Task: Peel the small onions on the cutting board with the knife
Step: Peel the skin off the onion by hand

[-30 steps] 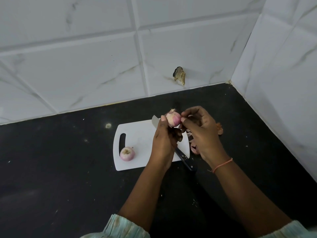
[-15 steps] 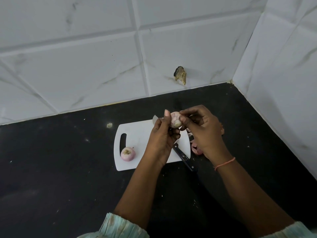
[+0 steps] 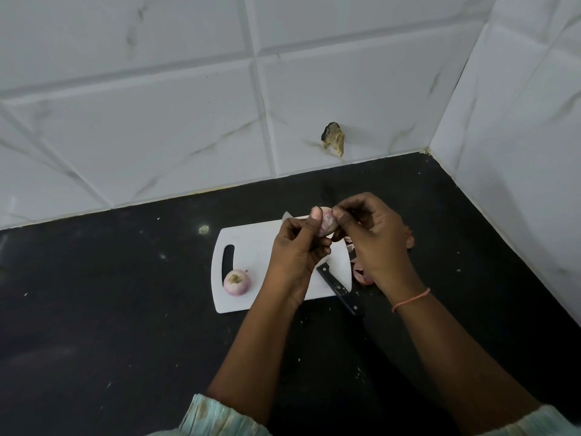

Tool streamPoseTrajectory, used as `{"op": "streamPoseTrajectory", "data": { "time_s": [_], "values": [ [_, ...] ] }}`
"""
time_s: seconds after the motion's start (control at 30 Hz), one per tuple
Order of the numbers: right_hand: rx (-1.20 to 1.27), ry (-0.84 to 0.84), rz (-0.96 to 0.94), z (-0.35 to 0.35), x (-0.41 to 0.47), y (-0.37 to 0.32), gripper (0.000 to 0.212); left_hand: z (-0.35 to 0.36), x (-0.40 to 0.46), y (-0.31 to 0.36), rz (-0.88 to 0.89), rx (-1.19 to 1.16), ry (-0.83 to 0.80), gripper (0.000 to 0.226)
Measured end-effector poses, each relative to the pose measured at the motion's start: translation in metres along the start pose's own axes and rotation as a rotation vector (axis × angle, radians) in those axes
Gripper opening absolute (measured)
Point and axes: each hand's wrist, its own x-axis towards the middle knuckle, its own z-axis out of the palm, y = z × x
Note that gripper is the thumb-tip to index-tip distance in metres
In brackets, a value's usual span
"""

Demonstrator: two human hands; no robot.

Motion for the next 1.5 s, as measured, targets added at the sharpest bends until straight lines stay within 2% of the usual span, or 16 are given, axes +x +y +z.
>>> {"op": "streamPoseTrajectory", "data": {
  "time_s": [0.17, 0.37, 0.5, 0.6, 0.67, 0.77, 0.83, 0.93, 1.03, 1.27, 1.5],
  "values": [
    [-0.092, -0.027, 0.039, -0.001, 0.001, 0.0, 0.007, -0.002, 0.0, 0.0, -0.043, -0.019, -0.018, 0.025],
    [-0.183, 0.138, 0.152, -0.023, 0.009, 0.015, 0.017, 0.001, -0.001, 0.004, -0.087, -0.131, -0.051, 0.023],
    [-0.277, 0.292, 0.096, -0.034, 0.009, 0.02, 0.015, 0.001, 0.001, 0.004, -0.188, -0.305, -0.05, 0.03],
    [-0.37, 0.139, 0.076, -0.034, 0.011, 0.02, 0.016, 0.002, 0.002, 0.004, -0.206, -0.379, -0.039, 0.036],
    [-0.399, 0.101, 0.03, -0.031, 0.01, 0.016, 0.017, 0.003, 0.002, 0.004, -0.205, -0.365, -0.02, 0.036],
    [-0.306, 0.149, -0.146, -0.021, 0.004, -0.002, 0.009, 0.004, 0.003, 0.004, -0.179, -0.296, 0.016, 0.032],
    [-0.187, 0.07, -0.18, -0.014, 0.0, -0.015, 0.014, 0.005, 0.003, 0.003, -0.157, -0.244, 0.038, 0.03],
    [-0.158, -0.06, -0.216, -0.004, -0.005, -0.022, 0.025, 0.005, 0.0, 0.003, -0.101, -0.17, 0.026, 0.04],
    [-0.077, -0.026, -0.208, -0.003, -0.006, -0.018, 0.028, 0.004, -0.001, 0.004, -0.067, -0.153, 0.054, 0.044],
    [-0.219, 0.051, -0.37, -0.005, -0.007, -0.012, 0.023, 0.008, -0.005, 0.008, -0.07, -0.154, 0.067, 0.033],
    [-0.191, 0.081, -0.392, -0.002, -0.011, -0.012, 0.023, 0.008, -0.009, 0.011, -0.078, -0.177, 0.049, 0.031]
  ]
}}
